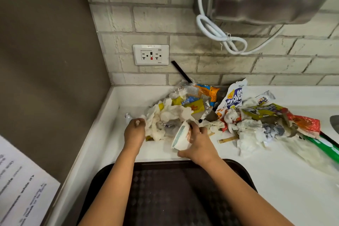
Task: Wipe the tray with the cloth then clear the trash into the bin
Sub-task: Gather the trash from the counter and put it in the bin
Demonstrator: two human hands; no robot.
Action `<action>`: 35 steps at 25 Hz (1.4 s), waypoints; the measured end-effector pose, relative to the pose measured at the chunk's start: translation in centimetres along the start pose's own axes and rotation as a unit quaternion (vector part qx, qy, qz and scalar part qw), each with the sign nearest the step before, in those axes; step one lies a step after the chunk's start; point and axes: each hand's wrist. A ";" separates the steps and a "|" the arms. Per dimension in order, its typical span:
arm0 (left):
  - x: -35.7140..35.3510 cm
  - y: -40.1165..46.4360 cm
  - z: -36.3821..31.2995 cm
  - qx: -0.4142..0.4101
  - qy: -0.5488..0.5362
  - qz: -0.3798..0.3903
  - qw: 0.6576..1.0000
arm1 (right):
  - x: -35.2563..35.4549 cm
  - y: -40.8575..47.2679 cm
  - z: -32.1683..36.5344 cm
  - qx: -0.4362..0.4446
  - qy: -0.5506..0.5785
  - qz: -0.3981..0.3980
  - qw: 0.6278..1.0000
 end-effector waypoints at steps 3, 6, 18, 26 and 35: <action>0.3 -1.2 0.9 -0.067 0.161 0.078 0.982 | 1.3 -1.7 -1.0 -0.011 0.012 0.012 1.000; 0.2 -2.2 1.7 -0.094 0.285 0.117 0.947 | 2.1 -3.1 -1.6 -0.014 0.031 0.007 0.999; 1.1 -3.1 1.6 -0.204 0.445 -0.015 0.872 | 2.2 -4.5 -2.6 -0.044 0.096 -0.028 0.994; 3.0 -2.7 -4.4 -0.089 0.020 -0.057 0.994 | 2.7 -4.6 -2.2 -0.049 0.125 -0.071 0.988; 3.5 -4.5 -5.6 0.051 -0.298 0.043 0.952 | 3.6 -5.8 -2.4 -0.035 0.155 -0.127 0.979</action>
Point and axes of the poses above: each hand's wrist, its own y-axis towards the middle knuckle, its own x-axis out of the back of the hand, z = x × y
